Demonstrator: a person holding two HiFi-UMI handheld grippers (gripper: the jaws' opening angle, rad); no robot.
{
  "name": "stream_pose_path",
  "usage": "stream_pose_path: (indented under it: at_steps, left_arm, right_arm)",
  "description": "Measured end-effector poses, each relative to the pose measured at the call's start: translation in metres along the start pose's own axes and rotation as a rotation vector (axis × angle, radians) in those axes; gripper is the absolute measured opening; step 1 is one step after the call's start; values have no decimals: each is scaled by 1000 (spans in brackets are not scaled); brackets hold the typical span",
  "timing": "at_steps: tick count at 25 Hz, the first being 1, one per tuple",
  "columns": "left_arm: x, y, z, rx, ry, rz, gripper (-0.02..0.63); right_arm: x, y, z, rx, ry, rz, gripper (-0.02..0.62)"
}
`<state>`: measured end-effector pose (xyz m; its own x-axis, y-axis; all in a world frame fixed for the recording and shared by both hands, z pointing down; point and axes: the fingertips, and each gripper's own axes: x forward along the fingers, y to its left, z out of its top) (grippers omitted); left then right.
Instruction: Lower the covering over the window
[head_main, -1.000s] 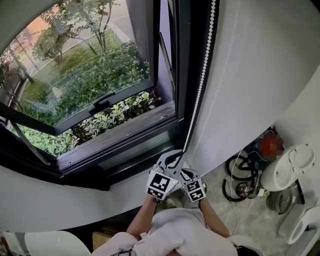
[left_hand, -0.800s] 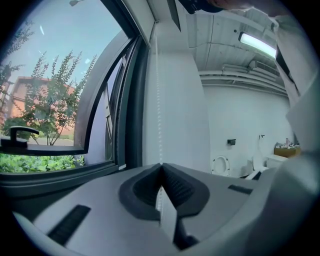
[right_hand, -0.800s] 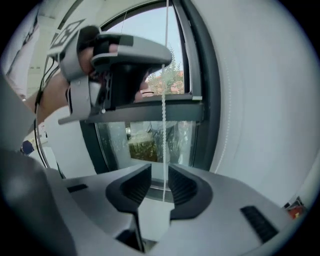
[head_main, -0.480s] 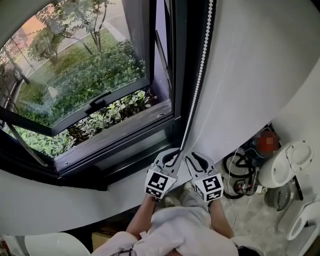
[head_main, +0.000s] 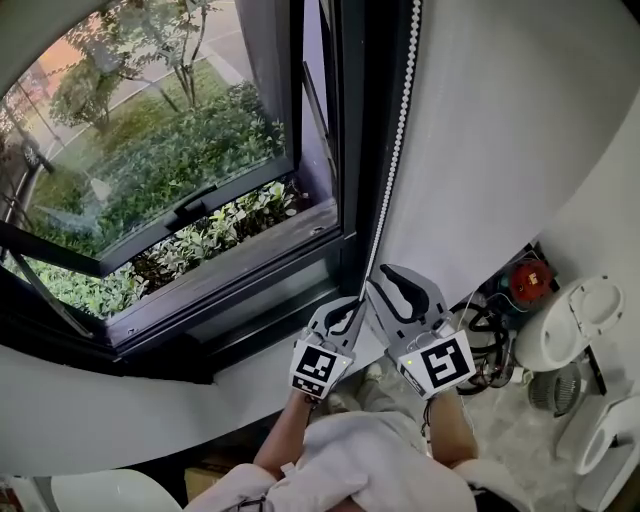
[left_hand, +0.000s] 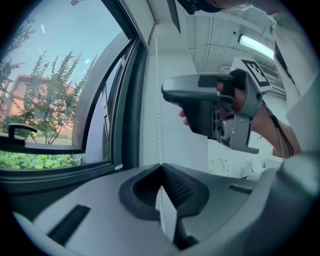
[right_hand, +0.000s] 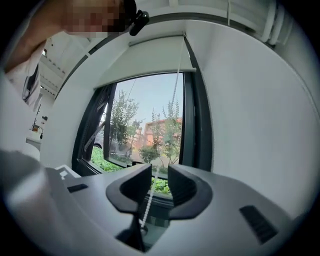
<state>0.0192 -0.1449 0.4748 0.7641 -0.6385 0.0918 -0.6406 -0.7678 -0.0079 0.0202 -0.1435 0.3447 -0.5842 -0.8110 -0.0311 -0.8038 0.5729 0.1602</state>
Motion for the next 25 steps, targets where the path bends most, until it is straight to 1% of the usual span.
stream_pose_path:
  at_steps: [3, 5, 8, 11, 16, 25]
  left_arm:
    - [0, -1, 0, 3, 0, -2, 14]
    - [0, -2, 0, 4, -2, -3, 14]
    - [0, -2, -1, 7, 2, -2, 14]
    - [2, -3, -15, 16, 41, -6, 14]
    - [4, -7, -40, -7, 80, -17, 14]
    - [13, -13, -86, -30, 163, -36, 14]
  right_arm:
    - [7, -1, 18, -15, -48, 3, 82]
    - [11, -1, 25, -18, -71, 2, 40]
    - [15, -2, 24, 20, -90, 5, 17]
    - [16, -4, 8, 81, -79, -2, 11]
    - [12, -1, -17, 153, -57, -1, 9]
    - [10, 7, -61, 201, 10, -6, 9]
